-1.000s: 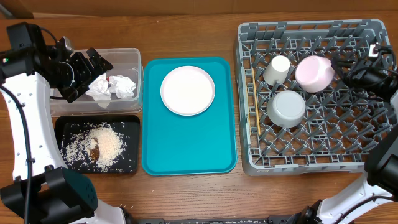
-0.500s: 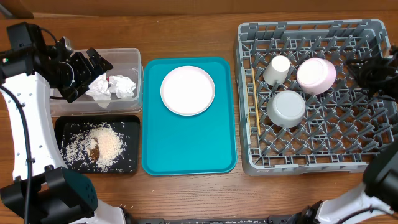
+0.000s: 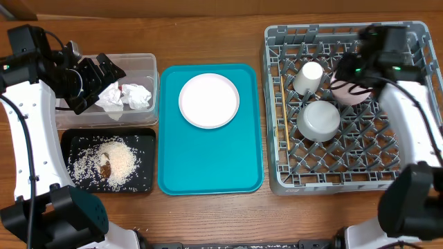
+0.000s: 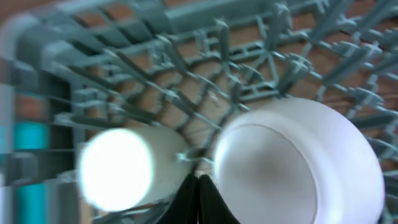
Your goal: Sort waste into correct bins and load items into the dishwasher
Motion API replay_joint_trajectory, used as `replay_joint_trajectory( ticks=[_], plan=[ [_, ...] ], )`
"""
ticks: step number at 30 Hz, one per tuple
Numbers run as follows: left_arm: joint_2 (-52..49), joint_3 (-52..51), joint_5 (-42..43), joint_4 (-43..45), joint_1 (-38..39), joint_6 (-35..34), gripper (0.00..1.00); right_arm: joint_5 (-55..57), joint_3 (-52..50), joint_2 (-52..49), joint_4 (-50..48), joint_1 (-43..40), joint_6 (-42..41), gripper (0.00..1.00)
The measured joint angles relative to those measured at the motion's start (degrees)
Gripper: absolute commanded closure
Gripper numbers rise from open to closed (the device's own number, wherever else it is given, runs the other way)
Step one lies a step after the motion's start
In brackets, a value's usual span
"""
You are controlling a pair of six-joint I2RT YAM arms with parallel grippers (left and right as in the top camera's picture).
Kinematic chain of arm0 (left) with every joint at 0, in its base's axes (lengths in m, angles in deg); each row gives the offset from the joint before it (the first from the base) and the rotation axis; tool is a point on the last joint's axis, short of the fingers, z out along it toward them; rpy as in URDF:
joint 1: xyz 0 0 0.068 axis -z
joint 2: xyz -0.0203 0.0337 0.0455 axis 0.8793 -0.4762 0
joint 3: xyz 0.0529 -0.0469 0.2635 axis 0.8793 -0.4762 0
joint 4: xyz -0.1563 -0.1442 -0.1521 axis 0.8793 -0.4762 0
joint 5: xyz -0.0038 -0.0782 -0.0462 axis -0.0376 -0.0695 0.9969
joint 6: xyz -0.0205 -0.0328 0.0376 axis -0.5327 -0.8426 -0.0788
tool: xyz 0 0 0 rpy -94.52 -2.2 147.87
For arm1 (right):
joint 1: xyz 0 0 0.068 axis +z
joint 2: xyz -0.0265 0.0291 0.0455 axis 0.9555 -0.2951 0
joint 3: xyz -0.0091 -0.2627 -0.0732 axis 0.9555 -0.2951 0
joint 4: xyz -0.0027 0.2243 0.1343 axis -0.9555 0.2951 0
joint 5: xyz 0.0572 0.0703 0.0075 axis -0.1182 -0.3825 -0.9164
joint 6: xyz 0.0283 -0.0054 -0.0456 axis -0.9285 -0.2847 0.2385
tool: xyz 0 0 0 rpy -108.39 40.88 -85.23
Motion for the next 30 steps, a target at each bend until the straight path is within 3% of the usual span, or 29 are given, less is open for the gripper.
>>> replay_joint_trajectory(
  ticks=[10,15,18,21,23,26,30],
  plan=[
    [0.00,0.00,0.00,0.00,0.00,0.00,0.00,19.63,-0.02,-4.22,2.16,-0.07,-0.70,0.96],
    [0.00,0.00,0.00,0.00,0.00,0.00,0.00,24.63,-0.02,-4.22,2.03,-0.39,-1.29,0.95],
    [0.00,0.00,0.00,0.02,0.00,0.00,0.00,25.40,0.11,-4.22,2.34,-0.39,-1.51,0.89],
    [0.00,0.00,-0.02,0.02,0.00,0.00,0.00,22.60,1.20,-4.22,5.35,-0.39,-1.73,0.77],
    [0.00,0.00,0.00,0.00,0.00,0.00,0.00,17.88,2.82,-4.15,6.88,-0.42,-1.81,0.60],
    [0.00,0.00,-0.02,0.00,0.00,0.00,0.00,10.25,5.20,-3.15,6.95,-0.37,-2.08,0.00],
    [0.00,0.00,0.00,0.00,0.00,0.00,0.00,4.66,6.58,0.57,5.73,-0.33,-2.27,0.00]
  ],
)
